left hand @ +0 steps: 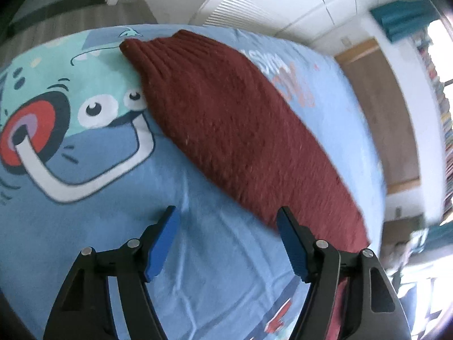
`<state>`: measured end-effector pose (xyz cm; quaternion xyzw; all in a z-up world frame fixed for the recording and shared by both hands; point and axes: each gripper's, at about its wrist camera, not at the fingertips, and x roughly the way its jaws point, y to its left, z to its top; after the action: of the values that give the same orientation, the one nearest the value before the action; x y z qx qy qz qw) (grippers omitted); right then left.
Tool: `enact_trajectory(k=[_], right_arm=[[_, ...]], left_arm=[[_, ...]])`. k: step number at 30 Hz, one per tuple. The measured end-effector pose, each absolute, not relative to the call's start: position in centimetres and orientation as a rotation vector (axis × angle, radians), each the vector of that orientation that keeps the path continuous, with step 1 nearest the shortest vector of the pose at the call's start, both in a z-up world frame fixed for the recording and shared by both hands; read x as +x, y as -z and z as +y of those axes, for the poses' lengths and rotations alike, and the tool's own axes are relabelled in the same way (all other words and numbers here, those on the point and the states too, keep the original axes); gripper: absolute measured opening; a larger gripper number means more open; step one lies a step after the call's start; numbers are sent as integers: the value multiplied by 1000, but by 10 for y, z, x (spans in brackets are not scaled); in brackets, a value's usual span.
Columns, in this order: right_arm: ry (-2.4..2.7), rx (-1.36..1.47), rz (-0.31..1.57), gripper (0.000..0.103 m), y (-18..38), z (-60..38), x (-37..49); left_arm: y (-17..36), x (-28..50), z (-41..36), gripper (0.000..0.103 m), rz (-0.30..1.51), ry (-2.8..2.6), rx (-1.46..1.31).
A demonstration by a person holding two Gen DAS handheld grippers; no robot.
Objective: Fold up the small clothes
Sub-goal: 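Grasp the other sleeve cuff with the left gripper, then fold the held sleeve and side over the sweater body with the left gripper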
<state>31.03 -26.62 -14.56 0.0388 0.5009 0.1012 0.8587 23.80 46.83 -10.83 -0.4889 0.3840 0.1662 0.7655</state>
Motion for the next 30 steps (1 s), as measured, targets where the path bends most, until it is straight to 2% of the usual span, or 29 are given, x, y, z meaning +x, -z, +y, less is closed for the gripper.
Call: enact_trajectory(k=[3,8,14,17,19,20,21,30], right_arm=[[-207,106,1053,54,142,-274,311],[-189,101,1050,54,137,-282,311],[-179,120,1066,54,139,-291,311],[-175,128,1072,54,140,-293,311],[-174,130,1075,54,140,-294,309],[-174,129,1075,54,140,-295,310],[-174,127,1075,54,140,-295,309],[-167,146,1063,54,137,-310,305]], left_arm=[[114,234,489,64,761,-355,-1158],[129,225,518,57,638,-329,-1323],[143,224,545,56,521,-285,-1459],[145,237,549,45,524,-279,-1478],[146,245,551,32,546,-284,-1480],[148,247,548,17,555,-289,-1481],[149,250,549,10,567,-299,-1481],[130,261,526,7,586,-314,-1424]])
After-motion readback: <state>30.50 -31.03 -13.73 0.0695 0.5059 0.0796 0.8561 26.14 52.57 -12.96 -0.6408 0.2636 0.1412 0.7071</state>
